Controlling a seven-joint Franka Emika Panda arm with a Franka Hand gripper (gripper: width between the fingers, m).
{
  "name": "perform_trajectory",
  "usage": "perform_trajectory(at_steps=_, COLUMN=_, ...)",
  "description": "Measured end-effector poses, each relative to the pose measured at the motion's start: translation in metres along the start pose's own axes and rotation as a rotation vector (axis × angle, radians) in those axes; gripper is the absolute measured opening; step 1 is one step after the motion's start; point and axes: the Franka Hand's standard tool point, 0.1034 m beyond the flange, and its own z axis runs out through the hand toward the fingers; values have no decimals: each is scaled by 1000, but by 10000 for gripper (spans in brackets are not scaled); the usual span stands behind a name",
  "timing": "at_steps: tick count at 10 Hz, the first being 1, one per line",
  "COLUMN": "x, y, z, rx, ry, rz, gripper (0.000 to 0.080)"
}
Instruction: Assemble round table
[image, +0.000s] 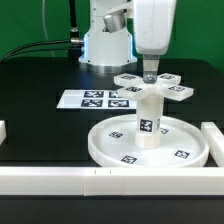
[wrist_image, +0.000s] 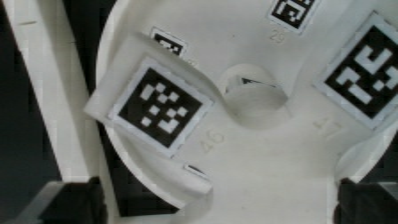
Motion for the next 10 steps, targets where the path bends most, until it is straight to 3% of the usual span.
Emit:
perform_trajectory(at_steps=3, x=1, y=-9, z=6, rx=10, ry=-30, rz=-139, gripper=648)
perform_trajectory(at_steps=10, x=3, y=-21, z=19, rx=38, ry=-33, rz=-95, gripper=648)
